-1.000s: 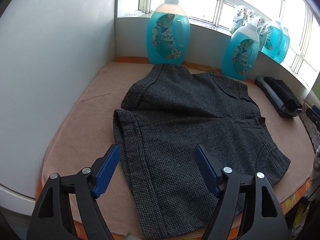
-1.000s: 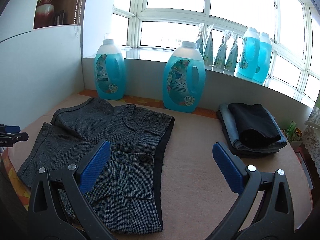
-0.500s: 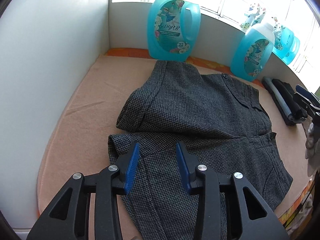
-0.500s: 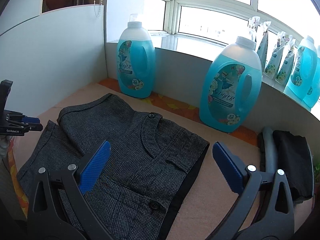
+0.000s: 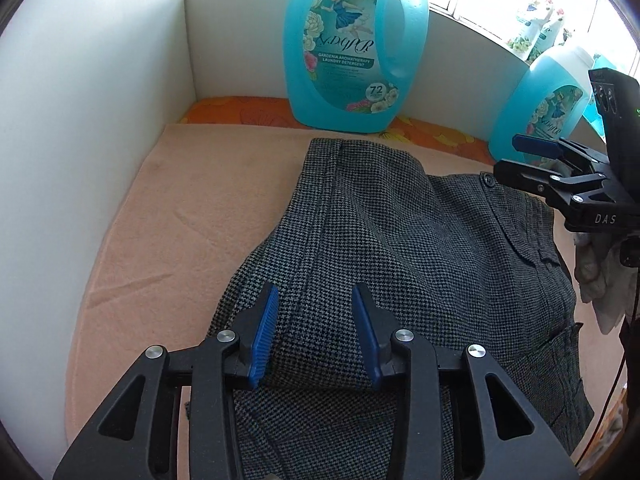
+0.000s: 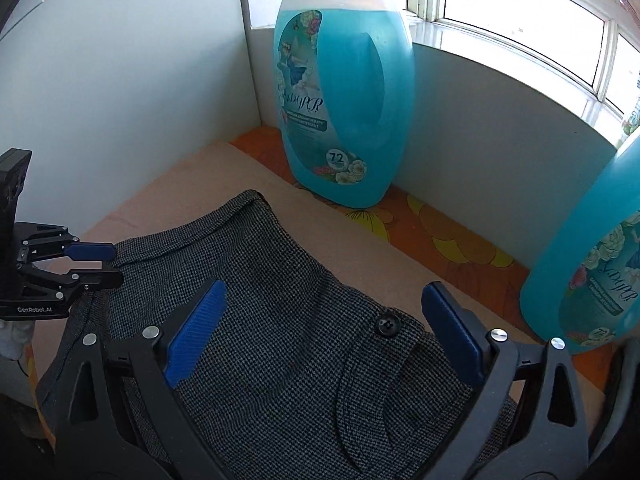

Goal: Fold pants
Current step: 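Grasp the trouser hem with the left gripper while the right gripper grasps the other hem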

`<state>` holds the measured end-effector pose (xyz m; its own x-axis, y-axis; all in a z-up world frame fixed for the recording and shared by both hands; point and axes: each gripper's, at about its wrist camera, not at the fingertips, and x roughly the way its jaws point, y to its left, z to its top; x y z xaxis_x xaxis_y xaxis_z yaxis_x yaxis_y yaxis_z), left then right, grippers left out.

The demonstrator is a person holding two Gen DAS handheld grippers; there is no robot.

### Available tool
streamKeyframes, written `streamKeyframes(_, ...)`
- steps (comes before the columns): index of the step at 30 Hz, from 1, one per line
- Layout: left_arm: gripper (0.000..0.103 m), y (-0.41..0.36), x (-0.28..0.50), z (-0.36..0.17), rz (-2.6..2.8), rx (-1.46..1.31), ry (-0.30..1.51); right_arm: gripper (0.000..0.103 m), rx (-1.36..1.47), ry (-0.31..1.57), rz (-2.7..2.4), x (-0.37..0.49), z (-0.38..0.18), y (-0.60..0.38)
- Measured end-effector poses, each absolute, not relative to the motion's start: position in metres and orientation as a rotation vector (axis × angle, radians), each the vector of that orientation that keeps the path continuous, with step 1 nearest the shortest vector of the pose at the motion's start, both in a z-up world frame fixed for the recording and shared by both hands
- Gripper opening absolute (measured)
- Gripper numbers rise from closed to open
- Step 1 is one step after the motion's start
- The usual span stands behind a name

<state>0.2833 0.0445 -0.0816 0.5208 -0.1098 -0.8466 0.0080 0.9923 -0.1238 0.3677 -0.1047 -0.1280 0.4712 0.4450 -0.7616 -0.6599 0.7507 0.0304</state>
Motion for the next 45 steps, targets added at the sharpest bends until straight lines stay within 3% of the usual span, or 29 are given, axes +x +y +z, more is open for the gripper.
streamKeyframes(10,0.036,0.057,0.305,-0.094,-0.073,-0.127,1.043,0.099,-0.31,0.918,0.783,0.408,-0.179,-0.044)
streamKeyframes(13,0.036,0.062,0.307,-0.096,-0.071,-0.143,1.052,0.08,-0.325,0.962,0.813,0.411,-0.191,-0.034)
streamKeyframes(18,0.036,0.068,0.311,-0.095,-0.063,-0.166,1.061,0.015,-0.291,0.979,0.837,0.407,-0.19,-0.034)
streamKeyframes(19,0.036,0.069,0.311,-0.094,-0.061,-0.171,1.061,0.013,-0.267,0.976,0.84,0.405,-0.186,-0.038)
streamKeyframes(31,0.037,0.065,0.308,-0.061,-0.092,-0.263,1.001,0.006,-0.236,0.882,0.946,0.324,-0.151,-0.048)
streamKeyframes(34,0.051,0.056,0.314,-0.059,-0.102,-0.28,1.0,0.005,-0.234,0.885,0.947,0.316,-0.145,-0.063)
streamKeyframes(45,0.052,0.027,0.352,-0.078,-0.101,-0.362,1.045,0.005,-0.119,0.939,0.964,0.307,-0.167,-0.064)
